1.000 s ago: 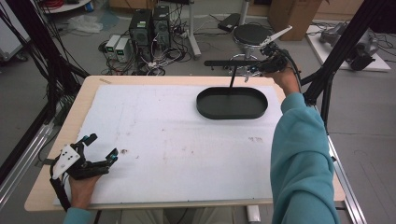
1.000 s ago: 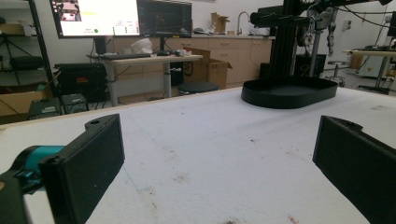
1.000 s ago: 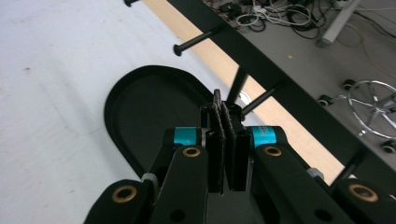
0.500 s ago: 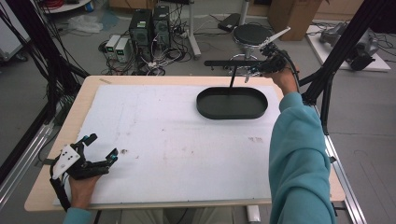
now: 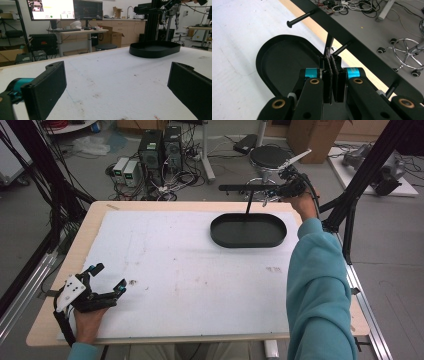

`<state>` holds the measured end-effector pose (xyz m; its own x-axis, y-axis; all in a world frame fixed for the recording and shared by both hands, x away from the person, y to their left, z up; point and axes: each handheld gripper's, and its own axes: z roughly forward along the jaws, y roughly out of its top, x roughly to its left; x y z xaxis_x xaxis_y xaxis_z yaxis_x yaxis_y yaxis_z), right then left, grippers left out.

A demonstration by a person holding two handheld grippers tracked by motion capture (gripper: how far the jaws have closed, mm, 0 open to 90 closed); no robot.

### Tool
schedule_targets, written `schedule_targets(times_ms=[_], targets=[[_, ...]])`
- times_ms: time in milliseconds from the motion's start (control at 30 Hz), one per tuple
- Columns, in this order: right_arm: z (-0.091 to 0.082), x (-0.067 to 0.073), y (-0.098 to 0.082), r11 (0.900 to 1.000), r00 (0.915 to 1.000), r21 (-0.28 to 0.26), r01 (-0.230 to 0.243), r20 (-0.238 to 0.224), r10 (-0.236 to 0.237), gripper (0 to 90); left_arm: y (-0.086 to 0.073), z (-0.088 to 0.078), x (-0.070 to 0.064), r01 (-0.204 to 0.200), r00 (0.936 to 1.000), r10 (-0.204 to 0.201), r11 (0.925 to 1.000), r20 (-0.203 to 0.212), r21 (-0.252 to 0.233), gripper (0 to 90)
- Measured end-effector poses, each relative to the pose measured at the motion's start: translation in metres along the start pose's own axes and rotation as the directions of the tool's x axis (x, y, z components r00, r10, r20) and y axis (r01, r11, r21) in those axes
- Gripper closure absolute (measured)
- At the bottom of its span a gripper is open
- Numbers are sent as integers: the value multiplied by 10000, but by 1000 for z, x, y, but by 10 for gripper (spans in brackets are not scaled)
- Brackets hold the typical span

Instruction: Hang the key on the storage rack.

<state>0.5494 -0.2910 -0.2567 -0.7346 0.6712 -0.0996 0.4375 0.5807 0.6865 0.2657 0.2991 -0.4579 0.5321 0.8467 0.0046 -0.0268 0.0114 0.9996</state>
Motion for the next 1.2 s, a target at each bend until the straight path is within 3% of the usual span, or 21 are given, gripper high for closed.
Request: schedule_targets(times_ms=[300, 733, 833, 1067, 1167, 1200], targets=[[3, 0, 1, 10000, 9990, -45, 17, 447, -15, 888, 0, 0, 0, 20, 10000, -20, 10000, -1, 10, 25], [8, -1, 3, 10000, 9972, -87, 42, 749, -36, 877, 0, 0, 0, 37, 10000, -37, 10000, -11, -24, 25], [7, -1, 3, 9987, 9942, -483, -189, 1047, 239, 808, 0, 0, 0, 13, 10000, -13, 10000, -3, 24, 25], [1, -2, 2, 9959, 9940, -771, -462, 953, 535, 740, 0, 0, 0, 11, 10000, -11, 10000, -1, 0, 25], [-2, -1, 2, 9904, 9938, -1197, -684, 790, 782, 641, 0, 0, 0, 19, 10000, -19, 10000, -11, 5, 25], [-4, 0, 2, 9884, 9932, -1315, -759, 773, 866, 558, 0, 0, 0, 27, 10000, -27, 10000, -10, 5, 25]])
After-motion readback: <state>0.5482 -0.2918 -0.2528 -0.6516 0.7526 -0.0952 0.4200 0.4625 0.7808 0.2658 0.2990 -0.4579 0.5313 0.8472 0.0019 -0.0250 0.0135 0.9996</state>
